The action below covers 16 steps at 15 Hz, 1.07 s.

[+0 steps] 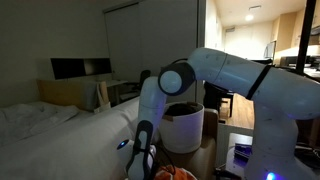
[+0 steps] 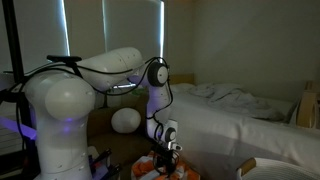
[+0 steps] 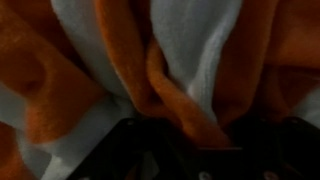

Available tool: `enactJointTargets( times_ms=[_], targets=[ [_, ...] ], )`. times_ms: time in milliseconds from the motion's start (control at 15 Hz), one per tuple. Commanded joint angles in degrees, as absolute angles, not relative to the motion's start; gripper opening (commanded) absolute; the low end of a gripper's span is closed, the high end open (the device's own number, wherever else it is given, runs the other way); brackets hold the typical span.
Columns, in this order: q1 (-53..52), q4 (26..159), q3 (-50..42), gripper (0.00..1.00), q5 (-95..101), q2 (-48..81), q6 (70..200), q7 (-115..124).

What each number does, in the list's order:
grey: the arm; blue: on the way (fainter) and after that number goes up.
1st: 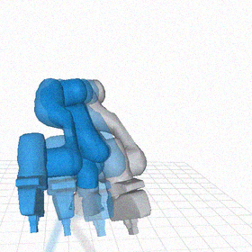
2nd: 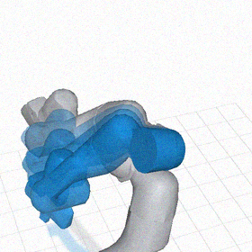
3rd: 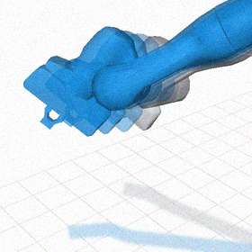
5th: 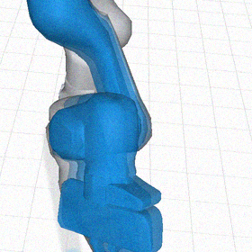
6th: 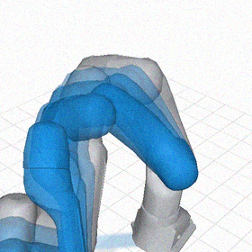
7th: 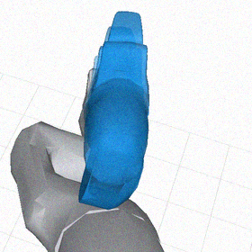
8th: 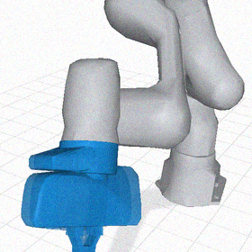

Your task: Put the towel inside the basket

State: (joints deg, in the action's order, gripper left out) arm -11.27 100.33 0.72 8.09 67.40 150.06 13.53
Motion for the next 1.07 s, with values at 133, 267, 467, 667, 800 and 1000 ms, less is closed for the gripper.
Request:
enactJointTargets(
  times_ms=[133,267,467,667,800,1000],
  targets=[
    [-12.2,102.4,0.3,0.12,4.8,66.9,152.1,13.9],
    [-12.5,103.3,0.2,0.13,4.3,66.3,152.7,14.5],
    [-12.9,104.9,0.1,0.12,3.4,65.2,153.9,15.5],
    [-13.8,107.3,-0.2,0.12,2.5,63.6,155.9,16.7],
    [-14.5,109.6,-0.3,0.12,1.7,61.9,157.7,17.7],
    [-16.0,112.7,-0.6,0.12,0.7,59.3,159.4,19.3]
  ],
)
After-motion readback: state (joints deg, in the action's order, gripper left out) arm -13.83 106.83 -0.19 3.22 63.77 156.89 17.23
